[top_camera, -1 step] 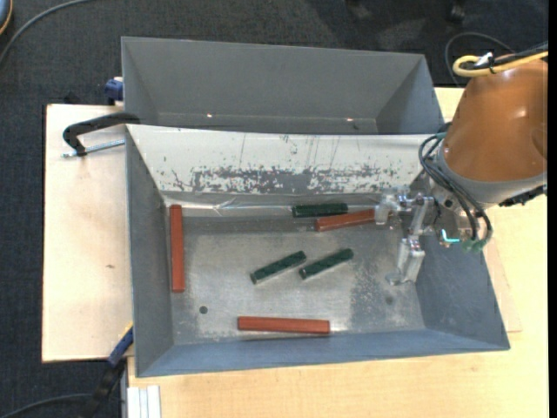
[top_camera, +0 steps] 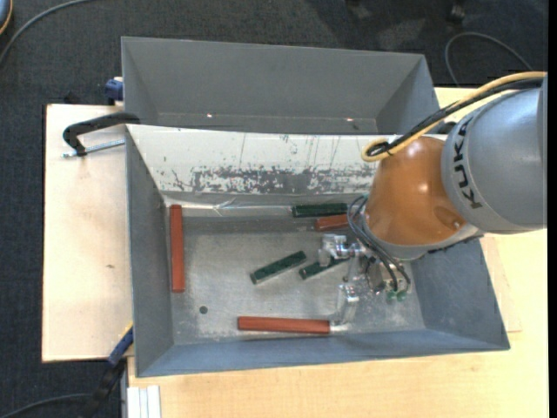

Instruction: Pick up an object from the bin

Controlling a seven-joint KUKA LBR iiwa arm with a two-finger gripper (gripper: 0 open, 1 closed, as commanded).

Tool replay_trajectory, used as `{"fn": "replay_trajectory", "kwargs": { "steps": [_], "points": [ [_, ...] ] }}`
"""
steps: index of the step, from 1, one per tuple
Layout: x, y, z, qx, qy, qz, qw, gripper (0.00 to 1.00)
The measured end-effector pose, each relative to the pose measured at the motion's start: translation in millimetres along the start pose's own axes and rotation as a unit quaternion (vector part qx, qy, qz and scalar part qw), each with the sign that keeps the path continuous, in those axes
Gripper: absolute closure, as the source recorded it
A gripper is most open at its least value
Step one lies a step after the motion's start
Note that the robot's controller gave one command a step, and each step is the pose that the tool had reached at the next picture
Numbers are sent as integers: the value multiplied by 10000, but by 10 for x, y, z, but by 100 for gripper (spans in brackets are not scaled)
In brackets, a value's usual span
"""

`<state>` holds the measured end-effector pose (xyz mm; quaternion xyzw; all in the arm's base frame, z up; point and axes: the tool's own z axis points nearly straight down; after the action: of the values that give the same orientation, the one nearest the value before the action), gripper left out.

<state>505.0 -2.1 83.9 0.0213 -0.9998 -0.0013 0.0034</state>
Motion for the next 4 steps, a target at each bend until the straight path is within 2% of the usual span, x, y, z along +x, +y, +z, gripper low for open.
{"fn": "replay_trajectory", "kwargs": {
  "steps": [1,2,3,4],
  "points": [
    [-50,514,133,3,-42,-109,9999,0],
    [-79,490,100,5,-100,-88,9999,100],
    [-132,739,108,11,-80,208,9998,100],
    [-286,1295,-584,-18,-99,28,9999,100]
  ]
}}
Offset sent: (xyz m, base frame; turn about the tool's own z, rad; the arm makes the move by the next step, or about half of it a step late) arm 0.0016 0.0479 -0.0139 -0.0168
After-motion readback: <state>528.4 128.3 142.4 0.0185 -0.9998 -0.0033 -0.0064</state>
